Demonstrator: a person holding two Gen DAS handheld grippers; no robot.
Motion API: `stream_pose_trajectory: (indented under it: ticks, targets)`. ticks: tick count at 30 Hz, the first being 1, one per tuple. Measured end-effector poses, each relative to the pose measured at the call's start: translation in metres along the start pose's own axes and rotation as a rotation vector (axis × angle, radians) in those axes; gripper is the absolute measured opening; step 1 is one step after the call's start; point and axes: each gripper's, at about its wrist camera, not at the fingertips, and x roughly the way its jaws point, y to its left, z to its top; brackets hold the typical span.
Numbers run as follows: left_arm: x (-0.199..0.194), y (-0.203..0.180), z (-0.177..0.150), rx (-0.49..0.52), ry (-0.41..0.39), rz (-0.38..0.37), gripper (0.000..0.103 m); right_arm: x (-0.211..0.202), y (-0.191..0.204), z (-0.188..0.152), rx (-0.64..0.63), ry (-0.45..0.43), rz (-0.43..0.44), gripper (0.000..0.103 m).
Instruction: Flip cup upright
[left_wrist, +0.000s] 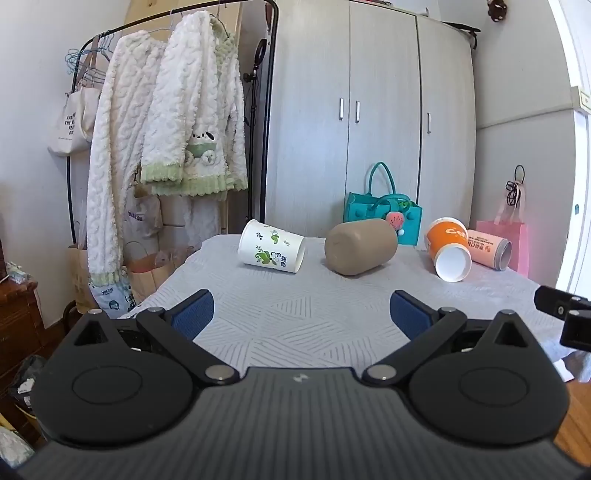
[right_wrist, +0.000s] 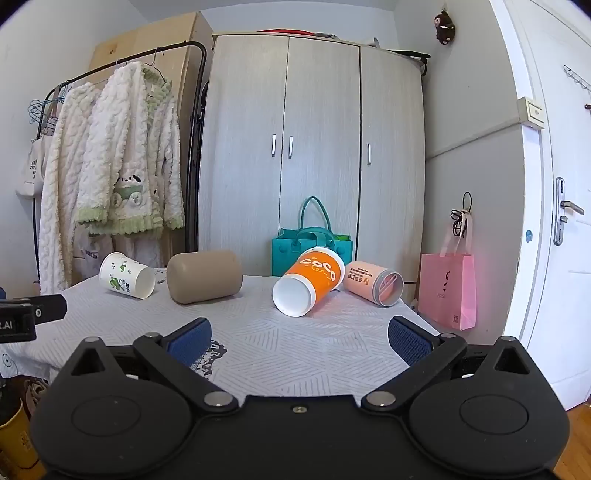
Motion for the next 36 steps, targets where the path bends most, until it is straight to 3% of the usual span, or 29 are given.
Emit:
stream_pose_trajectory:
  ticks: [36]
  targets:
    - [-0.005, 0.015, -0.004, -0.027, -0.007, -0.022, 0.103, -0.006, 0.008, -0.003, -0.013, 0.001, -0.006, 0.103]
